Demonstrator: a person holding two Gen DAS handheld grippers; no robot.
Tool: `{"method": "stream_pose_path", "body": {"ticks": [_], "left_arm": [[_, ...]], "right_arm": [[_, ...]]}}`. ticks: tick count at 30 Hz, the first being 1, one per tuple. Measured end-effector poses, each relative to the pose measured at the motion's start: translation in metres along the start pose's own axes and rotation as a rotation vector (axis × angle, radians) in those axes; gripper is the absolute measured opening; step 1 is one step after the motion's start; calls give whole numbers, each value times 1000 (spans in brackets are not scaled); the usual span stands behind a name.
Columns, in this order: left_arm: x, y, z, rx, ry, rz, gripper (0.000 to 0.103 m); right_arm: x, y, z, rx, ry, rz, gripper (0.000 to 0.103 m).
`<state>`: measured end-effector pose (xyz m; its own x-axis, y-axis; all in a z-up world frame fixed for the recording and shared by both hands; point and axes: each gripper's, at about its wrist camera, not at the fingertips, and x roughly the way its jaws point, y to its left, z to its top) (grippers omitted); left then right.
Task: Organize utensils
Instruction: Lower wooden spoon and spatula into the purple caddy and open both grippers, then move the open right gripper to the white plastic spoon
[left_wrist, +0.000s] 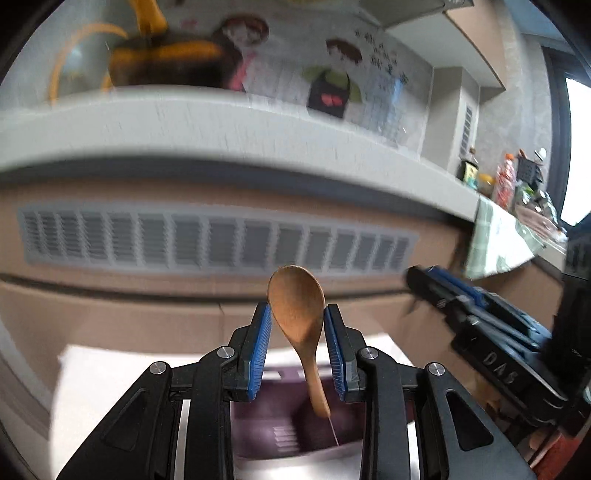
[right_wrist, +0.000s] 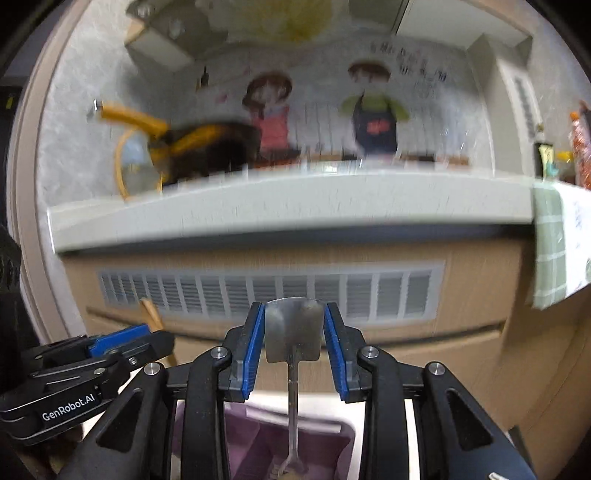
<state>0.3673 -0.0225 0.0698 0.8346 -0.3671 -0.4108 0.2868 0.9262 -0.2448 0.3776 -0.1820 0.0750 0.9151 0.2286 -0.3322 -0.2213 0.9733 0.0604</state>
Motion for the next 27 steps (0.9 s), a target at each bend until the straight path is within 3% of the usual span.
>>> {"method": "stream_pose_path", "body": {"ticks": [3, 8, 10, 13, 15, 18, 22, 25, 27], "left_arm": [[13, 7, -15, -6, 50, -19, 34], [-21, 8, -24, -8, -29, 27, 46], [-39, 10, -31, -18, -23, 41, 49], [-58, 8, -53, -3, 54, 56, 49], [-75, 7, -79, -8, 94, 64, 49], [-101, 7, -118, -34, 136, 60, 49], [-128, 14, -160, -117, 173, 90, 49], [-143, 23, -181, -183, 195, 119, 49], [-145, 21, -182, -165, 216, 148, 49]], "right_arm": [[13, -11, -15, 43, 119, 62, 30], [-24, -28, -20, 59, 93, 25, 32], [-44, -34, -25, 53, 110, 79, 32], [-67, -38, -43, 4, 237, 178, 32], [-83, -41, -70, -22, 334, 192, 31], [-109, -45, -116, -86, 424, 133, 30], [-151, -47, -173, -176, 471, 29, 30], [-174, -60, -206, -76, 491, 30, 30], [-180, -74, -223, 22, 529, 62, 30]]}}
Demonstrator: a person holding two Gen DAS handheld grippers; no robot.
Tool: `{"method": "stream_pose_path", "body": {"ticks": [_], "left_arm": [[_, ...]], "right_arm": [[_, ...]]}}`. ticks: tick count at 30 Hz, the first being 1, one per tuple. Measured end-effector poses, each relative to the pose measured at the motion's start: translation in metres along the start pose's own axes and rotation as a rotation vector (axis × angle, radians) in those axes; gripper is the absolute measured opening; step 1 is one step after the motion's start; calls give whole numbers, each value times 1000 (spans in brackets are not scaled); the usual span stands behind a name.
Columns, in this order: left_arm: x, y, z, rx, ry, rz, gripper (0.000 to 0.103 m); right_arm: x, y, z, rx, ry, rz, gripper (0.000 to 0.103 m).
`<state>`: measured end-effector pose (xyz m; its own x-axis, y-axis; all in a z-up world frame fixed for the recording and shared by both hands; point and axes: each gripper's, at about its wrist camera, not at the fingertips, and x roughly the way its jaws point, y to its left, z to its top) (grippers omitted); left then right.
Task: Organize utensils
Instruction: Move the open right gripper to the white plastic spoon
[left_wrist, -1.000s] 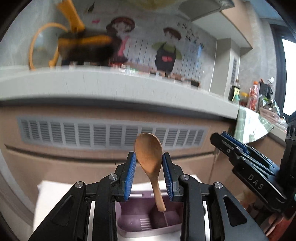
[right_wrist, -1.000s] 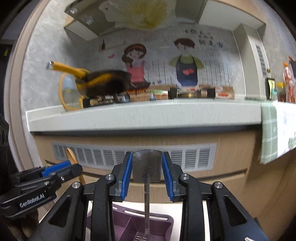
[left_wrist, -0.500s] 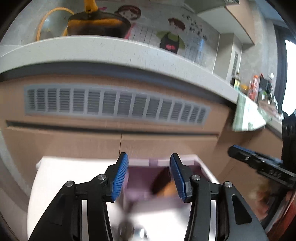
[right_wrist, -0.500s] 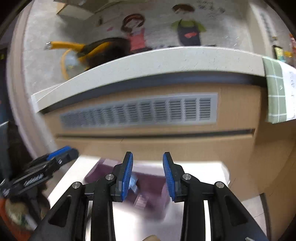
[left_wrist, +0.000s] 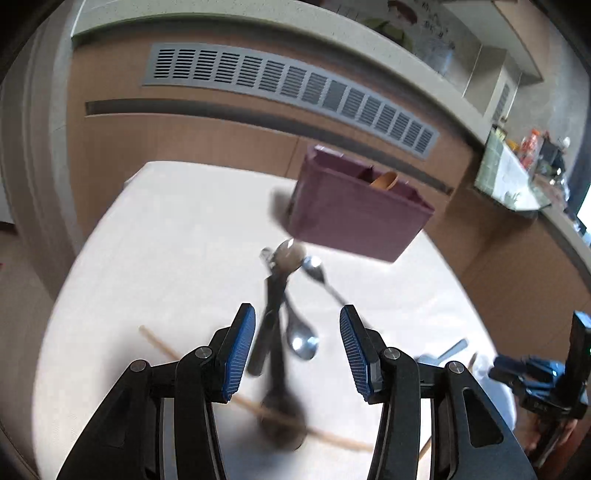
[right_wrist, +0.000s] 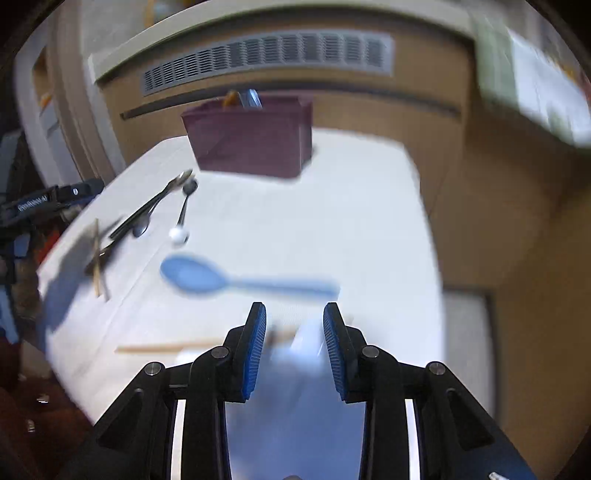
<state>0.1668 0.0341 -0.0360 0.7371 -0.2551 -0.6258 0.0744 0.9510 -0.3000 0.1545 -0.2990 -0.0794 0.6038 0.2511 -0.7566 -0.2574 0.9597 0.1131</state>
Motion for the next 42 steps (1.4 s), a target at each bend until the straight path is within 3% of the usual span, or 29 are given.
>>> {"method": "stream_pose_path", "body": {"ticks": [2, 4, 8, 15, 18, 20, 24, 28, 34, 38, 42], "left_arm": [[-9, -5, -2, 32, -4, 16, 49], [-13, -13, -4, 58, -4, -20, 49], [-9, -27, -17, 97, 28, -60, 49], [3, -27, -19, 93, 73, -39, 49], [4, -19, -21, 77, 84, -20, 49], [5, -15, -25, 72, 96, -13, 49], [15, -14, -29, 65, 131, -23, 49], [21, -29, -35, 117, 158, -81, 49], [45, -62, -42, 210, 255, -198, 48], [51, -69, -35, 188, 240, -166, 48], [35, -38, -25, 105, 164, -39, 48]], "right_arm": [[1, -8, -10, 40, 24, -3, 30], [1, -14, -17, 76, 35, -18, 30], [15, -13, -9, 109, 64, 95, 30], [64, 38, 45, -61, 96, 114, 31], [81, 61, 59, -140, 83, 53, 31], [89, 70, 69, -153, 81, 26, 31], [99, 72, 80, -157, 68, 52, 31], [91, 69, 77, -189, 79, 28, 26], [59, 34, 75, -131, 20, 10, 26], [60, 9, 92, 6, 24, 60, 28], [69, 15, 102, 103, 52, 214, 29]]}}
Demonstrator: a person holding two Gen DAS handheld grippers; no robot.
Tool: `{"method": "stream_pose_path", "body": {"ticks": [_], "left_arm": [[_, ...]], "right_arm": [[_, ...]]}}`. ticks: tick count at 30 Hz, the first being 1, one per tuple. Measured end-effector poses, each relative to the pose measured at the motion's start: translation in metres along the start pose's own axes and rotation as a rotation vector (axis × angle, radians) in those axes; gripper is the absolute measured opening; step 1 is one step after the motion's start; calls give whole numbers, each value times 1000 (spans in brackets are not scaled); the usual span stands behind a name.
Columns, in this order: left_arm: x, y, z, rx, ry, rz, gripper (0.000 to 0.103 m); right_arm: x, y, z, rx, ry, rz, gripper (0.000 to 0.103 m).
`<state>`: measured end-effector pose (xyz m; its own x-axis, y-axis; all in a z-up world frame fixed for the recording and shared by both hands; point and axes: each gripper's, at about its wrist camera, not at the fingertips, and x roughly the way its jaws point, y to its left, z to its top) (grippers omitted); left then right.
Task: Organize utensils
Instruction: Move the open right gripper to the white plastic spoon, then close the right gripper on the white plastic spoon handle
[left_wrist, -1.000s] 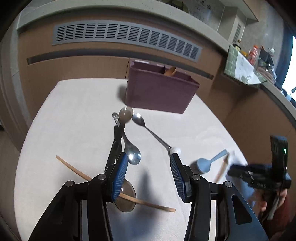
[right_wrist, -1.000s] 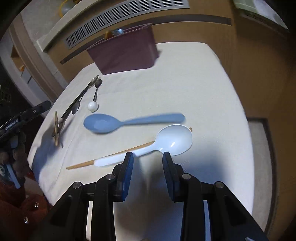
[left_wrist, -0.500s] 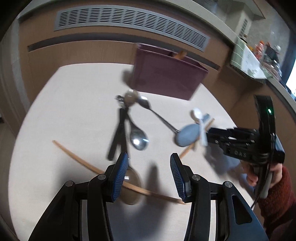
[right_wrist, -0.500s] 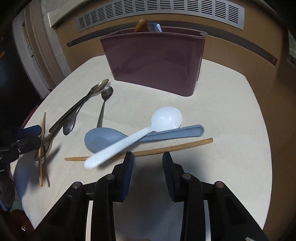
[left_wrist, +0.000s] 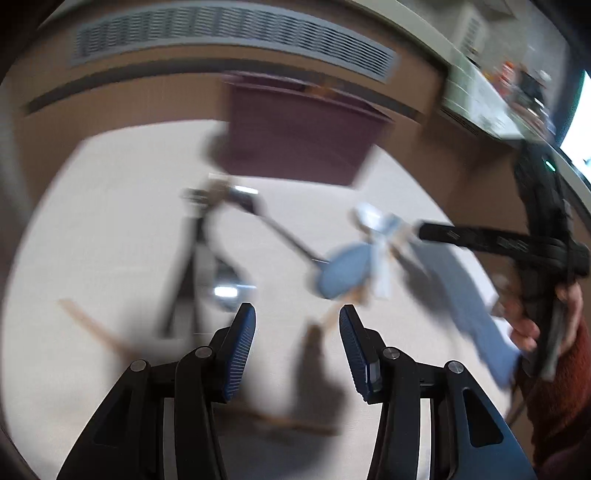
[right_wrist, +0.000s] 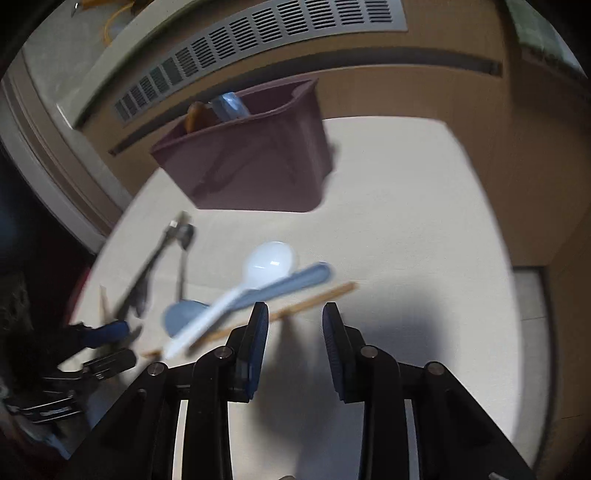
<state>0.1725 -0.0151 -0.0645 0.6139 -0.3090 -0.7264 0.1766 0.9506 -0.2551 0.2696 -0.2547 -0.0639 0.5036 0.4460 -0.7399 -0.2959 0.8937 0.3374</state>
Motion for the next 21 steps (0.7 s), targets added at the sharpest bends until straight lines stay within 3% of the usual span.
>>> {"method": "stream_pose_path", "body": {"ticks": [3, 8, 10, 13, 14, 18, 21], "left_arm": [[-15, 39, -1, -141, -25, 58, 48], [-27, 88, -5, -325, -24, 134, 48], [-24, 93, -9, -347, 1, 109, 48], [-13, 91, -13, -351, 33, 64, 48], [-12, 88, -12, -337, 19, 75, 48], [4, 77, 1, -311, 17, 31, 48], [17, 61, 11, -252, 13, -1, 48]], "right_arm": [[15, 23, 5, -14, 20, 24, 29], [45, 41, 20, -32, 16, -188, 29], [54, 46, 22, -62, 34, -217, 28], [60, 60, 11, -140, 82, -75, 29], [58, 67, 6, -189, 83, -64, 28], [38, 87, -18, -386, 50, -98, 27], [29, 88, -32, -463, 86, -142, 24]]}}
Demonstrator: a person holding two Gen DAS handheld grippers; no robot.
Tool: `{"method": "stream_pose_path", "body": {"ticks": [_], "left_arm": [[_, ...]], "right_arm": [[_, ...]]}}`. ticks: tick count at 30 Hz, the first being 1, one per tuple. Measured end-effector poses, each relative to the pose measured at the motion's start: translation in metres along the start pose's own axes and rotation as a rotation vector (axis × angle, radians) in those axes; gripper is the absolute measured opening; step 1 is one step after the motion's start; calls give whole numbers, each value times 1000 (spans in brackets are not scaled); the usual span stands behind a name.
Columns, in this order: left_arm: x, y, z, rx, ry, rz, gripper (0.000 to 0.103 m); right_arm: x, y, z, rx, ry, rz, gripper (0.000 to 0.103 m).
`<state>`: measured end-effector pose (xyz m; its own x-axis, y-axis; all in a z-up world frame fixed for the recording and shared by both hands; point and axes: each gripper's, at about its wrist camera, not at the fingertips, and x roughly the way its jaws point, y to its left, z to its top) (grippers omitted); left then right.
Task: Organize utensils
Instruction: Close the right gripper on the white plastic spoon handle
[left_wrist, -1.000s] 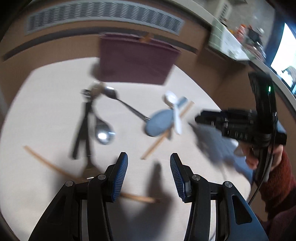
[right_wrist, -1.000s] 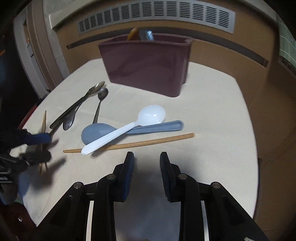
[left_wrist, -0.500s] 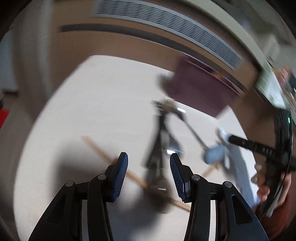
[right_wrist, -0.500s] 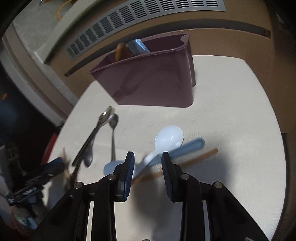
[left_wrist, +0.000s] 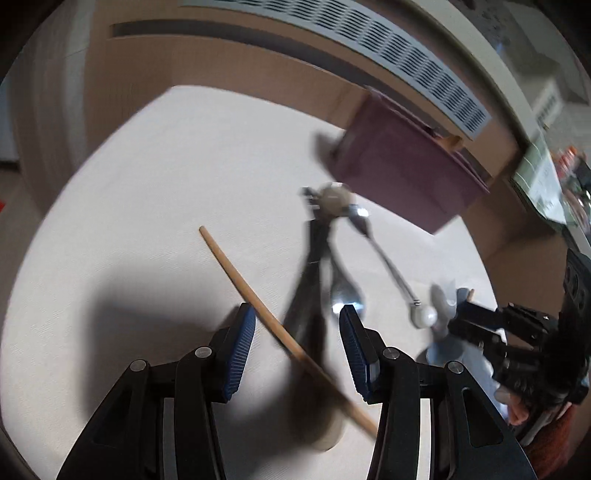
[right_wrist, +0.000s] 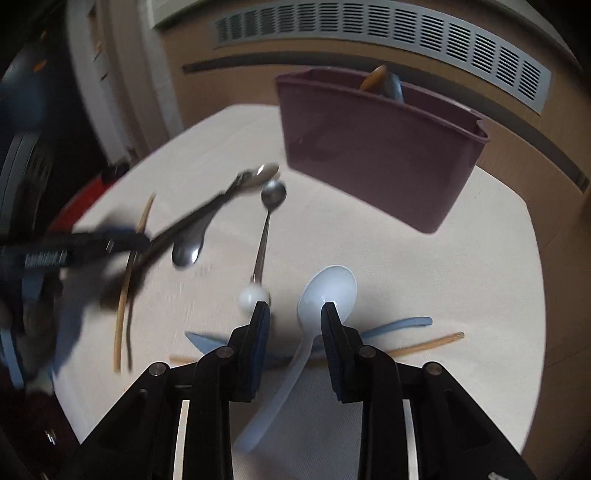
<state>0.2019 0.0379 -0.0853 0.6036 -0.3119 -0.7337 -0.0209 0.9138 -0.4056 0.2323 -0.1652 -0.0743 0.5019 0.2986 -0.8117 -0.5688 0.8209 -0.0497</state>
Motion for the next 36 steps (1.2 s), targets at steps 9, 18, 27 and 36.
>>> {"method": "stream_pose_path", "body": {"ticks": [9, 18, 27, 36], "left_arm": [[1, -44, -6, 163, -28, -52, 48], [-19, -18, -1, 92, -85, 6, 48], [-17, -29, -9, 140, -64, -10, 48], [-16, -22, -8, 116, -63, 5, 48]], "right_arm": [[-19, -32, -11, 135, -83, 1, 25], [22, -5, 4, 159, -9, 2, 27], [36, 19, 13, 43, 37, -88, 32], [15, -20, -10, 165, -11, -8, 28]]}}
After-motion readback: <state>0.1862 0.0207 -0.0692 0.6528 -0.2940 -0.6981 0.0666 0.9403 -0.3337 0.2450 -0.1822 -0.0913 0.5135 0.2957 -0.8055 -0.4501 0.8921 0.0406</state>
